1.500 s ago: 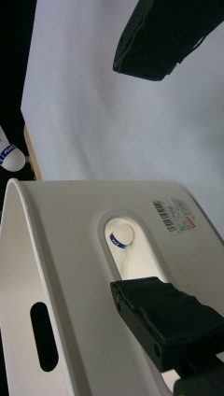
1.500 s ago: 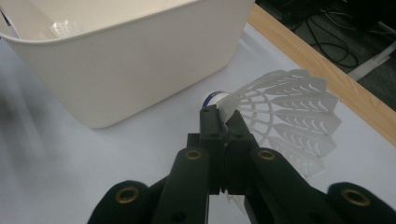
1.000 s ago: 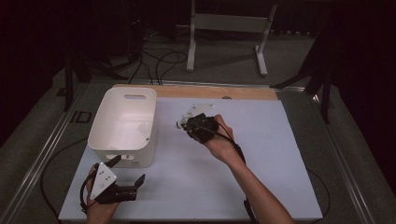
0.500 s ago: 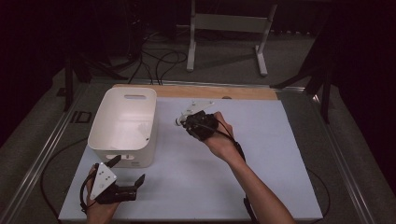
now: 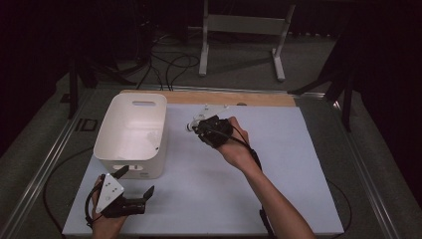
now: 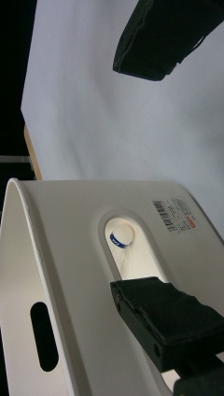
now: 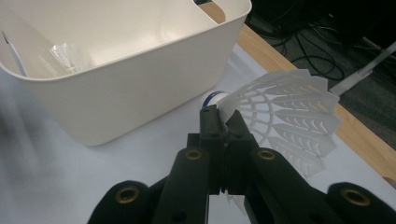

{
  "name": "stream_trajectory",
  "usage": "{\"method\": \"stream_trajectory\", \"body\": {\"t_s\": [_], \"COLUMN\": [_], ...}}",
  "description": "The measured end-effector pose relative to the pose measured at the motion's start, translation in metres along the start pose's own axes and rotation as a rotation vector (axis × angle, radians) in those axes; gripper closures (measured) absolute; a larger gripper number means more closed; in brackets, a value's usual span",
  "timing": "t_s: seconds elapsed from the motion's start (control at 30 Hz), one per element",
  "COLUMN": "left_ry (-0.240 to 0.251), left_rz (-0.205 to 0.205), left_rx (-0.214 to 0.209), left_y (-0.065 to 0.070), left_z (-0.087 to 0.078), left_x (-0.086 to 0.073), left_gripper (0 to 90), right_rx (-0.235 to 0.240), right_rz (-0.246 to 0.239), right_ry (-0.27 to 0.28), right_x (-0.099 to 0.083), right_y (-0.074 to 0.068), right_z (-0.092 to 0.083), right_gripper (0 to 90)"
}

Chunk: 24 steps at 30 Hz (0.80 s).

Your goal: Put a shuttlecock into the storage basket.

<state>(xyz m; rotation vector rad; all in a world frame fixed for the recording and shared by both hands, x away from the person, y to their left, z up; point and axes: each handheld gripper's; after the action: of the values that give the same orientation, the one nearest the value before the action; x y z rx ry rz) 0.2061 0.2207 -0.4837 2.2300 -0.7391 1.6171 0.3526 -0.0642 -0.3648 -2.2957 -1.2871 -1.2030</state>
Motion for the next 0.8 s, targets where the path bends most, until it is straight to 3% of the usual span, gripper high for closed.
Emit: {"method": "stream_trajectory", "body": {"t_s": [0.8], "left_ry": [0.0], "left_rz": [0.001], "left_rx": [0.001], "left_y": [0.0], "left_z": [0.0], "left_x": [0.0], "left_gripper": [0.3], "right_rx": [-0.007], "right_rz": [-0.011], "right_ry": [0.025], "right_x": [0.013], "right_y": [0.002], "right_z": [-0.005], "right_gripper": [89.1]}}
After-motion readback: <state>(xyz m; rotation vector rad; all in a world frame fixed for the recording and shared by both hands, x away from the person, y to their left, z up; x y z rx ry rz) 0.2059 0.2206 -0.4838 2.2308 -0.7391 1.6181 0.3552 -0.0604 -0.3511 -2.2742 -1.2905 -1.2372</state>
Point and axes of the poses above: each handheld gripper's, and its own axes: z roughly forward along the jaws, x roughly out of its top, y roughly to its right, and after that the axes turned 1 degree about -z, right-handed
